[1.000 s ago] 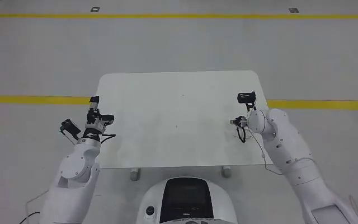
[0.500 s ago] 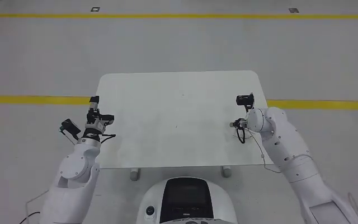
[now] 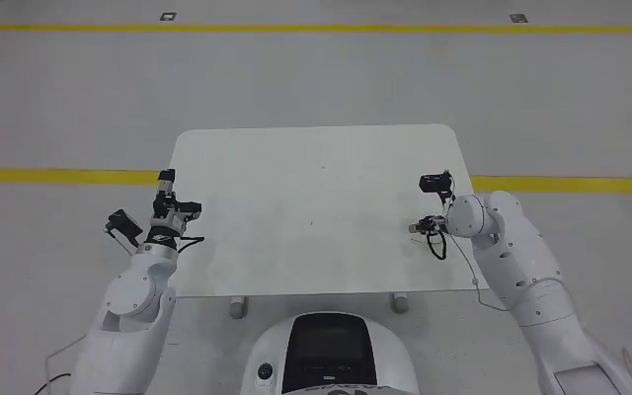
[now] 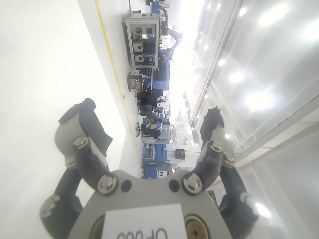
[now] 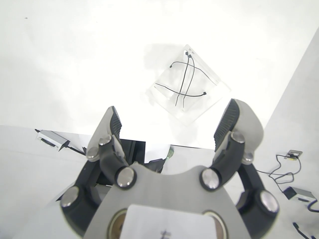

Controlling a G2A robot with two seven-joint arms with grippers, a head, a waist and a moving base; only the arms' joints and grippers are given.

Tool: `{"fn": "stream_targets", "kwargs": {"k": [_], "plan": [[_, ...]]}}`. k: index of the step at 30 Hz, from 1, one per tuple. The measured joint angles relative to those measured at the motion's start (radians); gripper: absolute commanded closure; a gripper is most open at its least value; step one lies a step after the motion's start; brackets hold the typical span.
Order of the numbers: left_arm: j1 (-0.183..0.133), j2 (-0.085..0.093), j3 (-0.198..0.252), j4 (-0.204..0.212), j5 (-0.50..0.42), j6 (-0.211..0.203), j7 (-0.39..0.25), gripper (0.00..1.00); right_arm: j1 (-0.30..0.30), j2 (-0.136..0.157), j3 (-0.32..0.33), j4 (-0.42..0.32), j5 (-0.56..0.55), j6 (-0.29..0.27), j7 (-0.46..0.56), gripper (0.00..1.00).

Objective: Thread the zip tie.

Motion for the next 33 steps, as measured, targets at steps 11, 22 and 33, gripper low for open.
{"fn": "stream_targets", "kwargs": {"k": [11, 22, 33], "plan": [[0.0, 0.0, 0.0, 0.0, 0.0, 0.0, 0.0, 0.0, -0.001, -0.003, -0.017, 0.022, -0.034, 0.01, -0.011, 0.0], [0.0, 0.0, 0.0, 0.0, 0.0, 0.0, 0.0, 0.0, -0.01, -0.003, -0.004, 0.04, -0.005, -0.007, -0.044, 0.0], [0.0, 0.0, 0.0, 0.0, 0.0, 0.0, 0.0, 0.0, -0.011, -0.005, 0.001, 0.048, 0.011, -0.003, -0.055, 0.0]]}}
